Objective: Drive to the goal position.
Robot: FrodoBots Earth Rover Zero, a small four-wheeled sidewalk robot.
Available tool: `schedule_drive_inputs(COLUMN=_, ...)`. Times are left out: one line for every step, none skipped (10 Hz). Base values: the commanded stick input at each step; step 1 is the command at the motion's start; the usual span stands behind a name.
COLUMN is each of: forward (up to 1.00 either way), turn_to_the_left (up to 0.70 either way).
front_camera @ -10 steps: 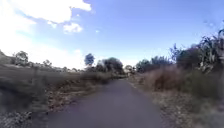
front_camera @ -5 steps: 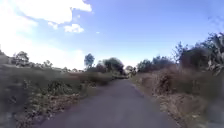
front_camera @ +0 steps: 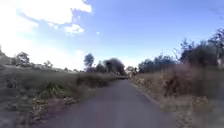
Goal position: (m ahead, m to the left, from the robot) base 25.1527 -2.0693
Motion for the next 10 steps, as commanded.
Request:
schedule_drive_inputs(forward=0.85, turn_to_the_left=0.00)
schedule_drive_inputs(forward=0.85, turn_to_the_left=0.00)
schedule_drive_inputs(forward=0.85, turn_to_the_left=0.00)
schedule_drive_inputs(forward=0.85, turn_to_the_left=0.00)
schedule_drive_inputs(forward=0.85, turn_to_the_left=-0.33)
schedule_drive_inputs(forward=0.85, turn_to_the_left=-0.21)
schedule_drive_inputs(forward=0.85, turn_to_the_left=-0.08)
schedule_drive_inputs(forward=0.85, turn_to_the_left=0.00)
schedule_drive_inputs(forward=0.85, turn_to_the_left=0.00)
schedule_drive_inputs(forward=0.85, turn_to_the_left=0.00)
